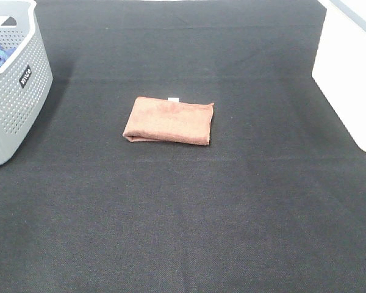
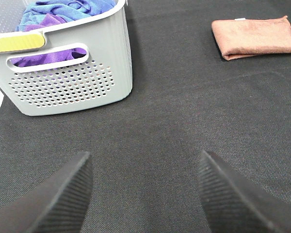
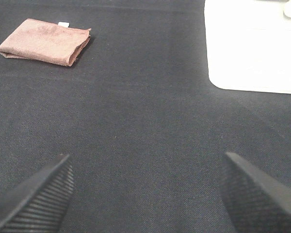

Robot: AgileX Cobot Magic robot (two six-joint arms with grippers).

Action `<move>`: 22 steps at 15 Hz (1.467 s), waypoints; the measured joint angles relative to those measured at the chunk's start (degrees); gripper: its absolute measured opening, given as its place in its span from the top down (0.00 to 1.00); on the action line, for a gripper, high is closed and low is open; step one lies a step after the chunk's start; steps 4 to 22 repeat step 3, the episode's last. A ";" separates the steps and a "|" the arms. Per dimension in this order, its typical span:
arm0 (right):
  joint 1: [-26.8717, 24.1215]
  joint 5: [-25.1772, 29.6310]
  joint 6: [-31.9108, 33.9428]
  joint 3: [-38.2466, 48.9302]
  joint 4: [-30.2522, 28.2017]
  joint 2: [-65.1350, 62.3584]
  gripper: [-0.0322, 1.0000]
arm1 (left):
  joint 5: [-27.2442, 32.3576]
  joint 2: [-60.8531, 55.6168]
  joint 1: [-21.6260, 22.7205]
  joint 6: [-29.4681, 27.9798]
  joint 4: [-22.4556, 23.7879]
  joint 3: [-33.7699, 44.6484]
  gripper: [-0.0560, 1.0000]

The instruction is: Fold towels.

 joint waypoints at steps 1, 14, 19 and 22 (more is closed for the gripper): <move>0.00 0.00 0.00 0.00 0.00 0.00 0.21 | 0.00 0.00 0.00 0.00 0.00 0.00 0.37; 0.00 0.00 0.00 0.00 0.00 0.00 0.21 | 0.00 0.00 0.00 0.00 0.00 0.00 0.37; 0.00 0.00 0.00 0.00 0.00 0.00 0.21 | 0.00 0.00 0.00 0.00 0.00 0.00 0.37; 0.00 0.00 0.00 0.00 0.00 0.00 0.21 | 0.00 0.00 0.00 0.00 0.00 0.00 0.37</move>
